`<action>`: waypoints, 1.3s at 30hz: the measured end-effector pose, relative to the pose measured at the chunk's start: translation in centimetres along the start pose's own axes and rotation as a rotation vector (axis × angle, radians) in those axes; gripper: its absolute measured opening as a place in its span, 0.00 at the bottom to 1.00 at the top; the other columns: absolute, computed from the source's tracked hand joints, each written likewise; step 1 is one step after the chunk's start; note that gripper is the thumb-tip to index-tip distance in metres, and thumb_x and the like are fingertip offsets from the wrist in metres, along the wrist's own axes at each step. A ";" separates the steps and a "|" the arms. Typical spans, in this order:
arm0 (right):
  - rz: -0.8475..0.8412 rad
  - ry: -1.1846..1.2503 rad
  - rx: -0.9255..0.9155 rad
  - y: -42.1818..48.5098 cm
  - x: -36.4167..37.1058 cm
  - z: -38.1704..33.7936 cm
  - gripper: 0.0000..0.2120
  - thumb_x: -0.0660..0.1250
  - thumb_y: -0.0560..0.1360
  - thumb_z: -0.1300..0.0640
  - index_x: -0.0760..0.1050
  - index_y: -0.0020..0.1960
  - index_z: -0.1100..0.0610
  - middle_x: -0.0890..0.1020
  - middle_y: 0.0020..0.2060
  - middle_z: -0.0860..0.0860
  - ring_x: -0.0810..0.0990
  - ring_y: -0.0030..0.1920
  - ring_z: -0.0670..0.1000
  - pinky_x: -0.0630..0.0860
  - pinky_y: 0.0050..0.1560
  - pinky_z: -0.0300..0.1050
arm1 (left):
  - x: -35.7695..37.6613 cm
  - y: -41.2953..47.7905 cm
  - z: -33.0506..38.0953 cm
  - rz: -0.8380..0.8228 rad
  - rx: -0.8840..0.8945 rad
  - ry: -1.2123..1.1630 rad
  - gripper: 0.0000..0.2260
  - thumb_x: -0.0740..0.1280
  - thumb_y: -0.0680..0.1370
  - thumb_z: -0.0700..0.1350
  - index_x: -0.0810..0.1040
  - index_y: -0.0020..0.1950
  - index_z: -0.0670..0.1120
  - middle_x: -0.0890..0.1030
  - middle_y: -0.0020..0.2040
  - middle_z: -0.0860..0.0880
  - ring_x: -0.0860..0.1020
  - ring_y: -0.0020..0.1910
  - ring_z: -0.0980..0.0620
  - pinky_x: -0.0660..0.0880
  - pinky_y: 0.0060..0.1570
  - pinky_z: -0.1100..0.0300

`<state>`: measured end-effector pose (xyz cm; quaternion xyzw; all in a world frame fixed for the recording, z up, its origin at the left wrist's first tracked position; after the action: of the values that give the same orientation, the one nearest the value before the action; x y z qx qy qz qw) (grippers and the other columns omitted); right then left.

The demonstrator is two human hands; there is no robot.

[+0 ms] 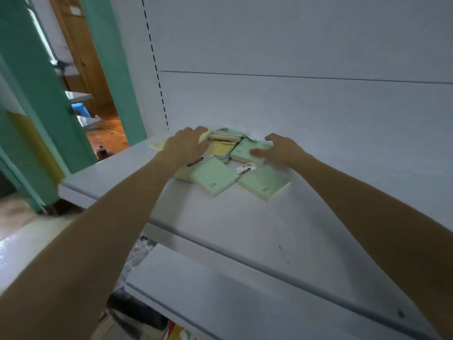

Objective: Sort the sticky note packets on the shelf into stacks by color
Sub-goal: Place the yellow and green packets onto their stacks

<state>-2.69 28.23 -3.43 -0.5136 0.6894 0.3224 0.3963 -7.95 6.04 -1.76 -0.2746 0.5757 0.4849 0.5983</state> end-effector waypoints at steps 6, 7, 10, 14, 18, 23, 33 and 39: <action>0.037 0.045 0.104 1.9 0.8 -0.1 0.36 0.66 0.68 0.36 0.63 0.68 0.55 0.69 0.68 0.56 0.66 0.68 0.58 0.63 0.67 0.50 | 1.2 3.4 -0.8 -0.068 -0.029 0.006 0.17 0.58 0.78 0.50 0.70 0.63 0.44 0.77 0.59 0.40 0.75 0.55 0.41 0.71 0.50 0.53; 0.043 0.083 0.101 2.1 0.6 0.0 0.36 0.67 0.68 0.39 0.63 0.69 0.56 0.69 0.68 0.55 0.66 0.69 0.57 0.63 0.67 0.49 | 1.1 3.8 -1.1 -0.044 -0.021 0.009 0.16 0.59 0.78 0.49 0.72 0.62 0.43 0.77 0.59 0.41 0.76 0.54 0.41 0.72 0.51 0.53; 0.090 0.189 0.105 2.2 0.0 0.2 0.34 0.71 0.69 0.47 0.63 0.69 0.58 0.69 0.68 0.55 0.68 0.67 0.56 0.65 0.64 0.45 | 0.9 4.7 -1.9 -0.003 0.036 0.002 0.14 0.61 0.77 0.49 0.74 0.59 0.43 0.79 0.58 0.42 0.76 0.55 0.41 0.72 0.53 0.53; 0.140 0.251 0.125 2.1 0.0 0.0 0.33 0.71 0.69 0.52 0.63 0.69 0.58 0.70 0.67 0.57 0.69 0.66 0.57 0.66 0.64 0.47 | 0.9 5.5 -3.0 -0.075 0.106 -0.118 0.12 0.60 0.78 0.52 0.75 0.52 0.45 0.79 0.58 0.43 0.75 0.53 0.44 0.70 0.52 0.55; 0.136 0.306 0.164 2.1 0.2 -0.4 0.33 0.72 0.69 0.54 0.62 0.70 0.57 0.69 0.67 0.58 0.70 0.65 0.58 0.68 0.66 0.50 | 1.2 5.8 -5.6 -0.256 0.011 -0.212 0.25 0.58 0.77 0.58 0.64 0.71 0.46 0.69 0.71 0.42 0.69 0.68 0.44 0.65 0.64 0.54; 0.158 0.345 0.176 1.8 0.4 -0.8 0.32 0.71 0.70 0.60 0.62 0.70 0.57 0.68 0.68 0.58 0.70 0.66 0.58 0.69 0.67 0.53 | 1.6 6.1 -6.7 -0.383 -0.067 -0.260 0.38 0.57 0.74 0.65 0.52 0.75 0.43 0.58 0.76 0.43 0.64 0.72 0.43 0.63 0.67 0.51; 0.294 0.490 0.214 -0.2 -0.1 -0.1 0.21 0.67 0.70 0.68 0.72 0.62 0.57 0.71 0.63 0.61 0.73 0.55 0.55 0.73 0.55 0.47 | 0.6 7.5 -6.3 -0.363 0.067 -0.524 0.37 0.73 0.69 0.52 0.59 0.74 0.48 0.62 0.74 0.44 0.68 0.67 0.46 0.65 0.66 0.53; 0.362 0.339 0.106 -2.4 -1.2 -1.4 0.22 0.60 0.71 0.70 0.72 0.63 0.55 0.72 0.65 0.54 0.72 0.60 0.55 0.70 0.49 0.41 | -1.1 7.5 -6.5 -0.330 0.129 -0.732 0.33 0.67 0.70 0.28 0.64 0.71 0.52 0.70 0.65 0.37 0.72 0.48 0.46 0.70 0.40 0.58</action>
<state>-0.48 26.99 -1.82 -0.4068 0.8428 0.2607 0.2373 -17.27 2.78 -0.18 -0.1345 0.3024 0.4109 0.8495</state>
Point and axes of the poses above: each hand's wrist, its own y-axis towards the middle knuckle, its own x-axis out of the palm, z = x × y, the point moved 3 cm from there along y, towards the middle knuckle
